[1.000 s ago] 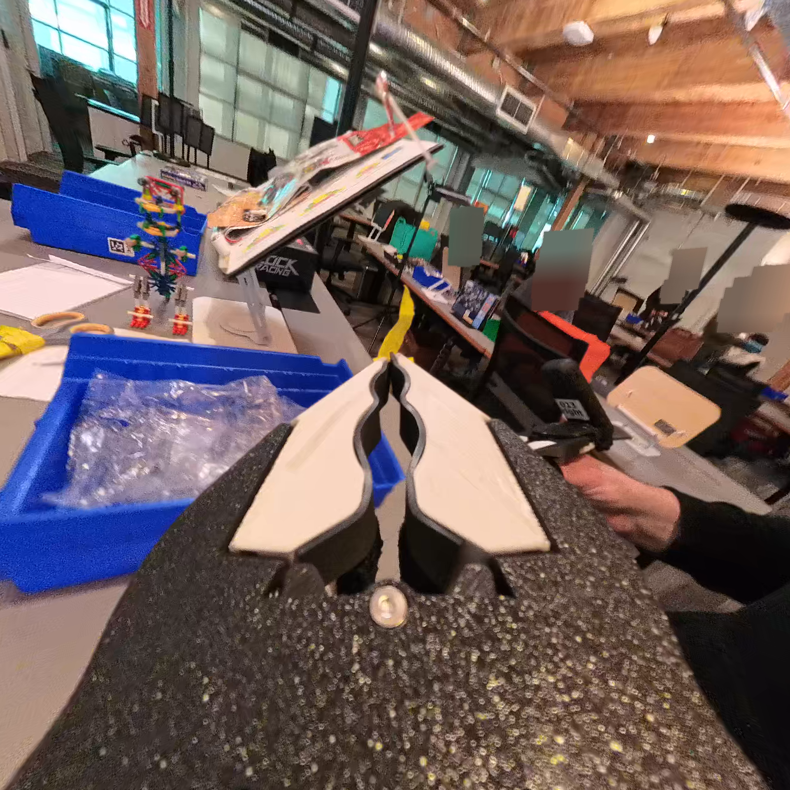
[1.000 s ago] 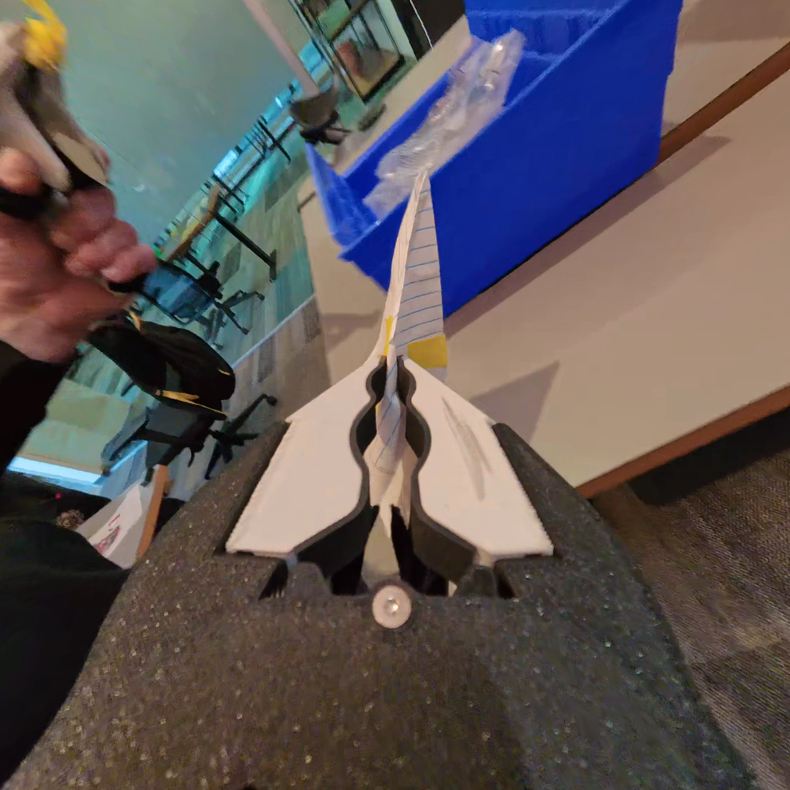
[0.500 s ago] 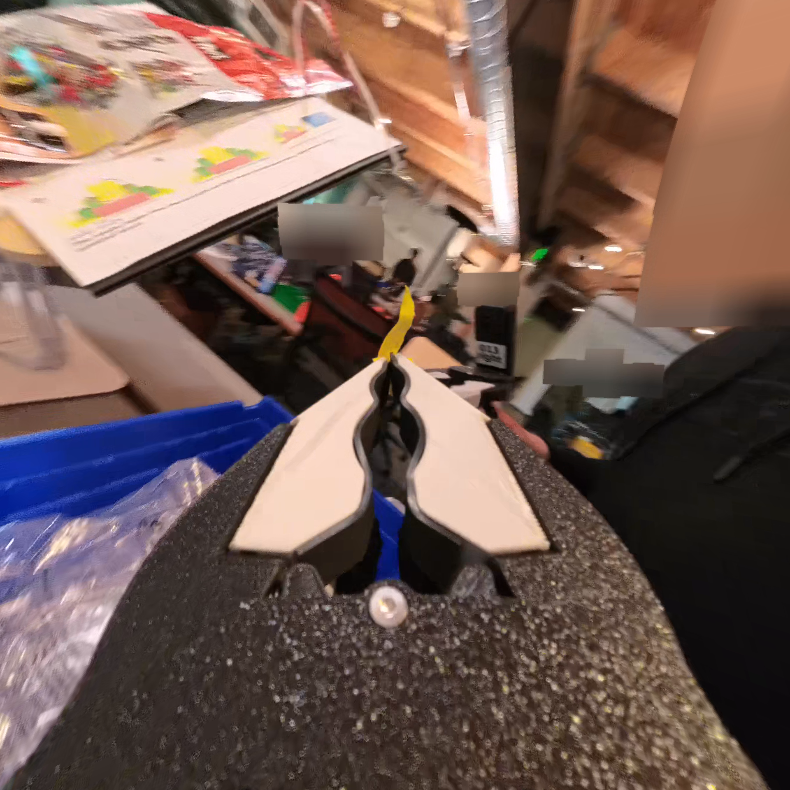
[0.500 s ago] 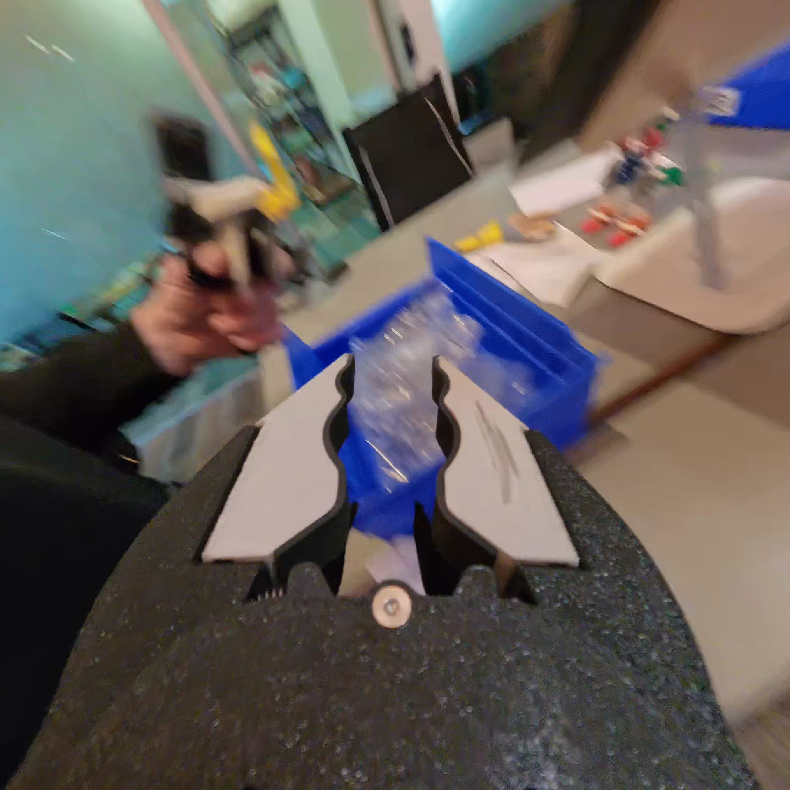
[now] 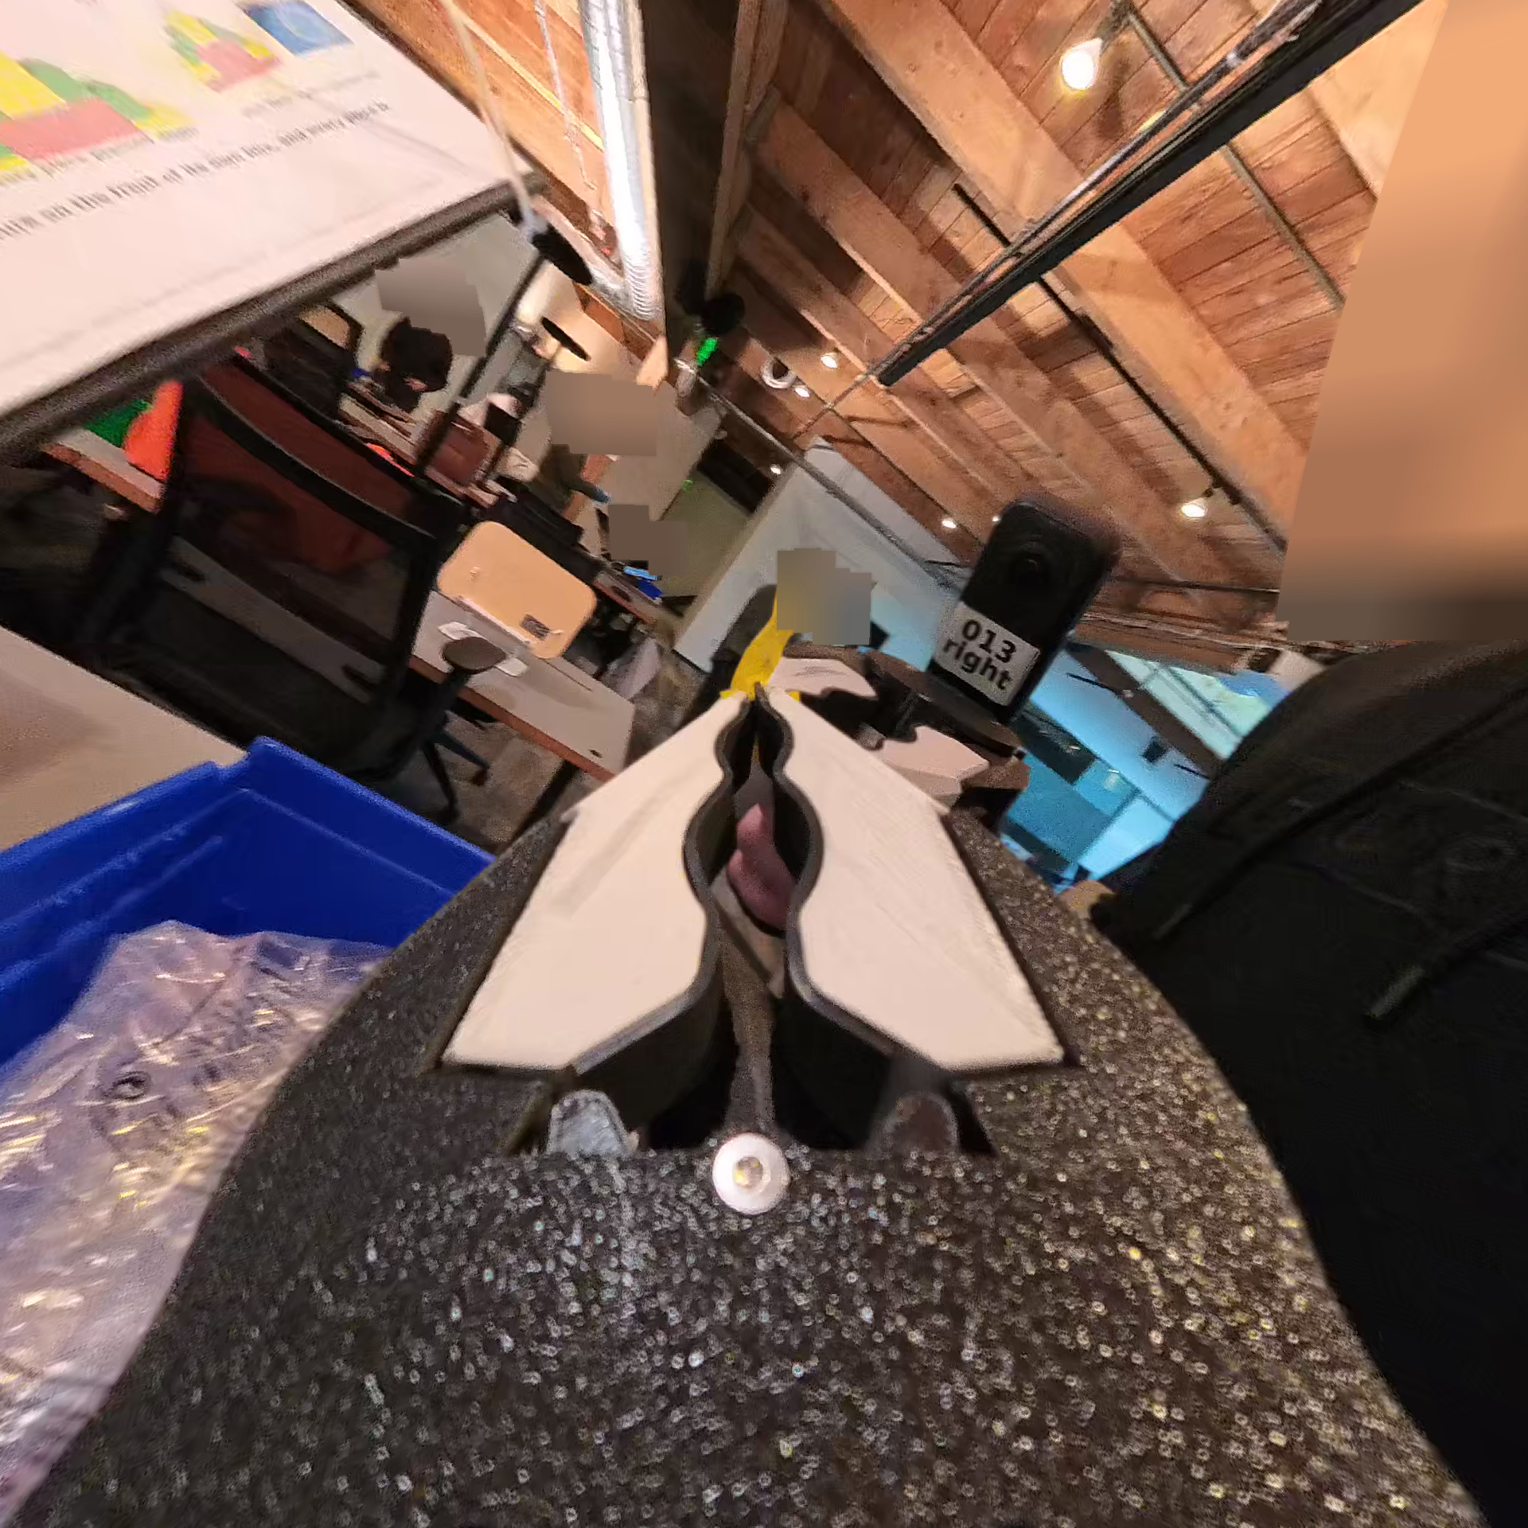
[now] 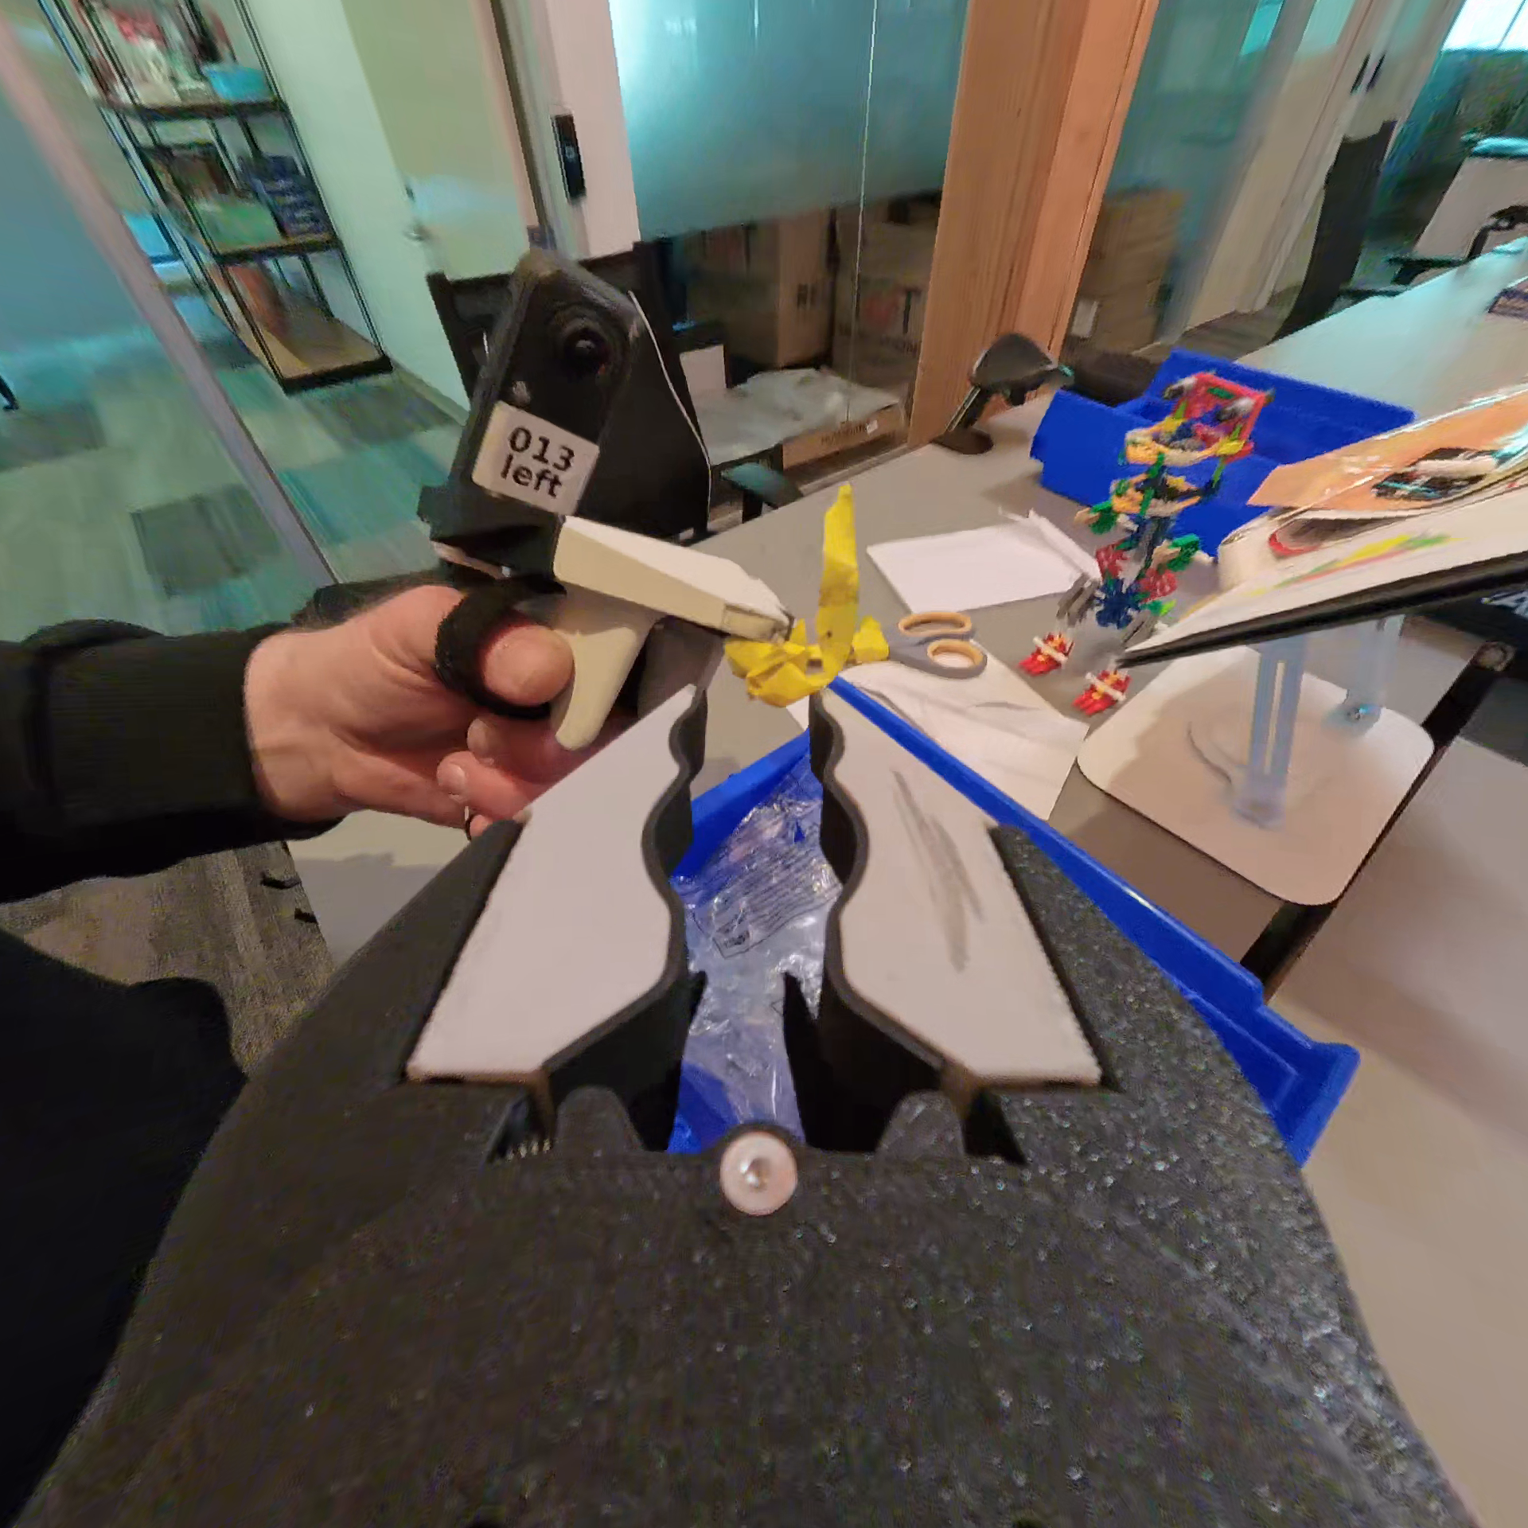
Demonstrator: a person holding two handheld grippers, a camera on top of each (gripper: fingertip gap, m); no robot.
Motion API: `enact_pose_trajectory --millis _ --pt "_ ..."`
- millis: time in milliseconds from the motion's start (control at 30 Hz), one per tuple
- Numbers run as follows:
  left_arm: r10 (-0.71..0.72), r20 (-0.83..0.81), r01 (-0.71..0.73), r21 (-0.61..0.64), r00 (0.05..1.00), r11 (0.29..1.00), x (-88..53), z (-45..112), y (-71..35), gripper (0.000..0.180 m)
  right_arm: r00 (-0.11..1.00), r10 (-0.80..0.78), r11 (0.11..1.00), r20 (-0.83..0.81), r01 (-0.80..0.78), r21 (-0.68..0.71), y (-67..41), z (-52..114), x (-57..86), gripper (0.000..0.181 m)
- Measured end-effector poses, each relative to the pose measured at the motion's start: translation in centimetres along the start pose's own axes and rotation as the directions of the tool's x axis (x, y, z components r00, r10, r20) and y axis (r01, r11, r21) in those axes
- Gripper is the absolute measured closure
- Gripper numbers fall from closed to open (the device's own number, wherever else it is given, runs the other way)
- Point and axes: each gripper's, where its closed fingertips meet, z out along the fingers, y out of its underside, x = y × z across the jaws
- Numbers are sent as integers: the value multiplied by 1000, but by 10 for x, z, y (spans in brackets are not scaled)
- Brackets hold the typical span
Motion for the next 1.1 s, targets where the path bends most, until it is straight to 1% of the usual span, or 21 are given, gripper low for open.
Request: enact_pose_trajectory --millis 67,200,267,333,367,433,467,533,567,633,667,700,733,800,867,900,933,1000,1033,1067,1100 --pt "-26 -29 26 -8 999 1000 2 3 5 180 998 -39 999 -50 40 20 -3 -5 1 169" --pt "-74 -7 74 -9 997 997 -6 7 13 180 997 -14 1000 -80 14 0 9 -7 8 176" --pt "-58 12 58 -22 998 998 -9 9 17 180 996 -33 999 -82 31 -20 13 -9 11 179" --pt "-33 40 35 -52 999 998 -10 12 20 176 999 10 1000 -52 -11 -19 17 -12 12 181" --pt "-8 45 12 -83 999 996 -8 13 23 173 1000 16 1000 -23 -16 -9 17 -14 11 181" --pt "18 86 -2 -185 996 983 -11 14 32 166 1000 -20 999 -7 19 -41 23 -20 15 181" --pt "44 106 -20 -218 993 976 -12 12 33 142 1000 -11 999 -8 11 -32 24 -24 20 181" --pt "79 137 -51 -198 987 979 -13 2 15 141 998 53 998 -20 -54 -28 29 -36 39 181" --pt "123 171 -85 -213 978 973 -15 -4 9 141 997 74 996 -20 -75 -53 37 -39 48 181" --pt "328 283 -226 -339 901 913 -30 -17 9 138 995 92 989 38 -87 -116 54 -41 50 181" --pt "417 270 -296 -393 868 871 -27 -18 12 139 993 105 987 57 -97 -128 59 -39 48 181" --pt "490 248 -353 -441 836 825 -24 -17 17 141 985 139 980 102 -122 -156 66 -34 41 181" --pt "574 241 -416 -483 782 770 -24 -13 21 143 969 182 970 168 -149 -190 73 -30 30 181" --pt "705 153 -501 -601 692 623 -26 -4 41 141 935 255 959 248 -210 -192 75 -19 17 181" --pt "825 47 -591 -675 563 442 -29 2 53 140 888 309 945 341 -247 -213 74 -13 5 181" --pt "840 -5 -604 -697 543 386 -30 4 59 139 878 316 945 359 -260 -197 70 -10 5 181" --pt "836 -27 -595 -715 548 368 -31 6 63 138 868 322 945 379 -271 -182 66 -9 4 181" --pt "803 -59 -594 -706 593 386 -25 8 68 151 858 305 950 412 -248 -187 66 -12 5 181" --pt "806 -74 -600 -708 588 373 -24 9 69 156 855 300 953 423 -246 -180 64 -13 6 181" --pt "803 -88 -607 -704 589 368 -21 11 70 157 864 261 963 430 -201 -180 64 -15 6 181" --pt "773 -105 -593 -707 626 385 -22 11 73 160 881 192 976 432 -127 -175 65 -16 6 181"
